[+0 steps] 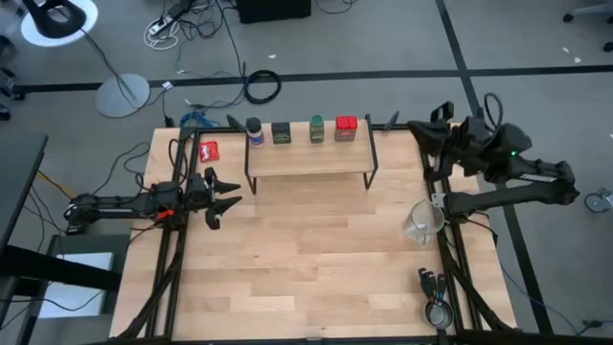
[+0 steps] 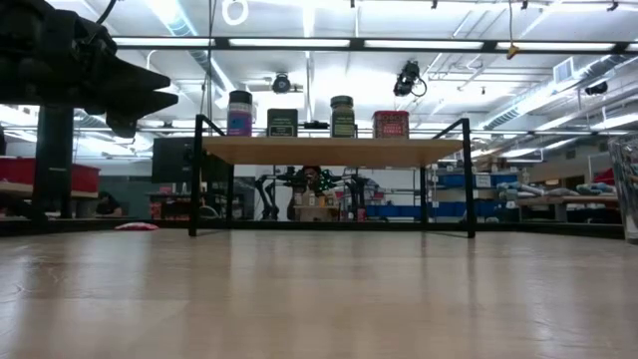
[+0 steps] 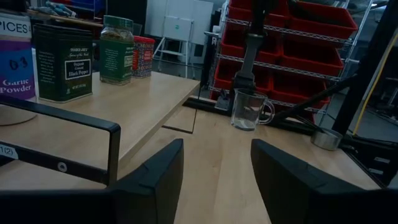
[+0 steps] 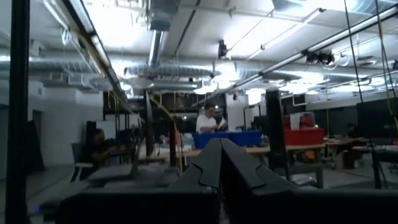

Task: Shelf spices
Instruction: Remove the red seasoning can from the shelf

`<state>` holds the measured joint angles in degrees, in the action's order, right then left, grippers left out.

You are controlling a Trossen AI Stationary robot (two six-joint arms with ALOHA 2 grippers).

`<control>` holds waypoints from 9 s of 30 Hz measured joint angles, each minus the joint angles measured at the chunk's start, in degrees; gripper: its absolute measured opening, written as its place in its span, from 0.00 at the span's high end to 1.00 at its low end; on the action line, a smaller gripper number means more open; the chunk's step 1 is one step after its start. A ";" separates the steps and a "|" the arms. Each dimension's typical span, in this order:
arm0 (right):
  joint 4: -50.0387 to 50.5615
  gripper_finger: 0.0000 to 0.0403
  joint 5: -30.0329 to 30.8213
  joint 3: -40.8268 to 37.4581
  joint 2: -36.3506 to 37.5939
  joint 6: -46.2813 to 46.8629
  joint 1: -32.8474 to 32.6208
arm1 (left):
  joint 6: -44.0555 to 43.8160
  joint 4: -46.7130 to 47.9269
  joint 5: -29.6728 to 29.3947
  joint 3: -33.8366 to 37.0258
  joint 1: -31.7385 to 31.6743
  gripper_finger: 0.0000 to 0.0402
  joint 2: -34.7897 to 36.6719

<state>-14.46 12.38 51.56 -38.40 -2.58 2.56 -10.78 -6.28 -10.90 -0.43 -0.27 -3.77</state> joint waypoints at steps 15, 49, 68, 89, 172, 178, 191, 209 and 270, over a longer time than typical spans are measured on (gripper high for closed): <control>9.47 0.98 0.10 22.40 -21.38 4.56 10.24 | 0.01 0.00 0.00 0.00 0.00 0.52 0.00; 10.21 0.98 -21.18 26.32 -36.23 18.84 26.25 | -6.48 -27.72 -0.97 0.00 0.00 0.52 0.00; 14.93 0.92 -30.71 26.30 -36.26 7.13 31.89 | -9.04 -31.47 -3.76 -7.05 0.00 0.52 -6.39; 37.61 0.50 -30.54 37.58 -37.37 -10.03 32.09 | 10.65 6.01 -1.87 -43.81 0.00 0.52 -28.58; 63.41 0.12 -19.45 37.73 -48.33 -21.54 36.12 | 6.98 36.57 -16.74 -46.50 0.00 0.02 -34.12; 63.99 0.12 -19.69 37.70 -49.68 -23.55 36.94 | 6.00 33.81 -14.12 -45.20 0.00 0.02 -34.14; 64.33 0.12 -22.10 37.69 -53.56 -25.10 36.96 | 5.37 32.66 -13.86 -45.18 0.04 0.02 -35.69; 66.44 0.49 -21.04 37.69 -57.24 -24.67 33.27 | 4.95 32.89 -13.87 -45.18 0.04 0.02 -37.43; 43.53 0.49 -4.59 2.37 -50.51 23.54 -9.59 | 6.04 30.95 -13.88 -45.20 0.07 0.02 -37.44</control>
<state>29.07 7.79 53.94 -88.90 20.95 -7.03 -4.73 24.67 -24.77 -45.63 -0.21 -41.21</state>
